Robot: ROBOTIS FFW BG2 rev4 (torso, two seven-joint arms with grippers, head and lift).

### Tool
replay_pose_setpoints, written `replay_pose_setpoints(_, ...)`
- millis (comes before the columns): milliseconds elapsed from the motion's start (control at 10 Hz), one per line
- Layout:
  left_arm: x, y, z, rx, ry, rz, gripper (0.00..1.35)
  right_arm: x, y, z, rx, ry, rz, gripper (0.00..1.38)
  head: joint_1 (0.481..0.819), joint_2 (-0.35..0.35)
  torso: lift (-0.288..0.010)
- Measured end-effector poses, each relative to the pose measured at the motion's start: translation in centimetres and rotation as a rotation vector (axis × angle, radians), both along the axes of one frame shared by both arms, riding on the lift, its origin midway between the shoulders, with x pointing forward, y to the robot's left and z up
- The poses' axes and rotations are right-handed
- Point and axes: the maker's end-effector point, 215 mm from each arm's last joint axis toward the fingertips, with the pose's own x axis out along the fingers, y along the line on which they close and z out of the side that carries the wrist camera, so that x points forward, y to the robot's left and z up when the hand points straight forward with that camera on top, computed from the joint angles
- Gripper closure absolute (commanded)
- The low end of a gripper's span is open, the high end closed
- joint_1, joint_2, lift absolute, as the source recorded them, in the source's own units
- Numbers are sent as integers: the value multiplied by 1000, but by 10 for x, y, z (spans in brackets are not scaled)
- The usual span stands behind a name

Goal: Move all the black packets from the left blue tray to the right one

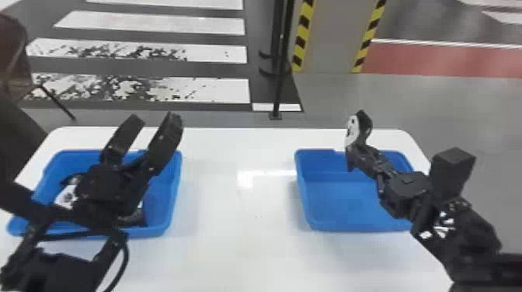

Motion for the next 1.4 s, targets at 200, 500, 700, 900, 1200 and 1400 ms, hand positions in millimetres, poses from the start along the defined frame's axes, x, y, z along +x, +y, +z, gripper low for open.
replay_pose_setpoints(200,-6,23,-8,19,26,41,130,4,-58,-30,-54,80,-116,855,695,-165,-140)
replay_pose_setpoints(500,-11,50,-24,88,69,90,130,-16,-83,-51,-62,145,-200,94,695,-173,-140)
replay_pose_setpoints(700,-9,61,-42,138,123,103,130,-42,-66,-25,-53,78,-189,182,695,-150,-140)
replay_pose_setpoints(900,-3,73,-72,237,222,113,130,-69,-19,4,27,21,-110,183,695,-82,-140)
replay_pose_setpoints(1200,7,110,-117,380,398,203,131,-103,29,58,117,-146,-28,193,695,24,-140)
replay_pose_setpoints(1400,6,127,-154,447,544,218,131,-124,33,66,166,-191,-37,196,695,53,-140)
